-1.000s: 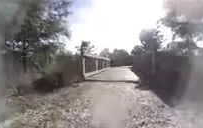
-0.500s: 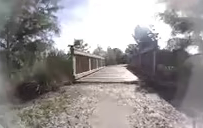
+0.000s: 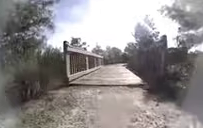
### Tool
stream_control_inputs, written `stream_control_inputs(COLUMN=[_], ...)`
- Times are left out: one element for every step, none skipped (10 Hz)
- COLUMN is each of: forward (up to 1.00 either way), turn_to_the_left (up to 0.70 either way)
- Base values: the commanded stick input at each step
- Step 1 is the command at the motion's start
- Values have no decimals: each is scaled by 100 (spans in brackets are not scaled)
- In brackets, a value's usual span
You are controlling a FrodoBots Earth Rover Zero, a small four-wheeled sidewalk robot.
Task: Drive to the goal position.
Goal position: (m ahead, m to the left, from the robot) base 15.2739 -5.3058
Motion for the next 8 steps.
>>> stream_control_inputs(forward=[85, 85, 85, 85, 85, 85, 85, 85], turn_to_the_left=[-23, 0, -9, -33, -20, -10, -4, -10])
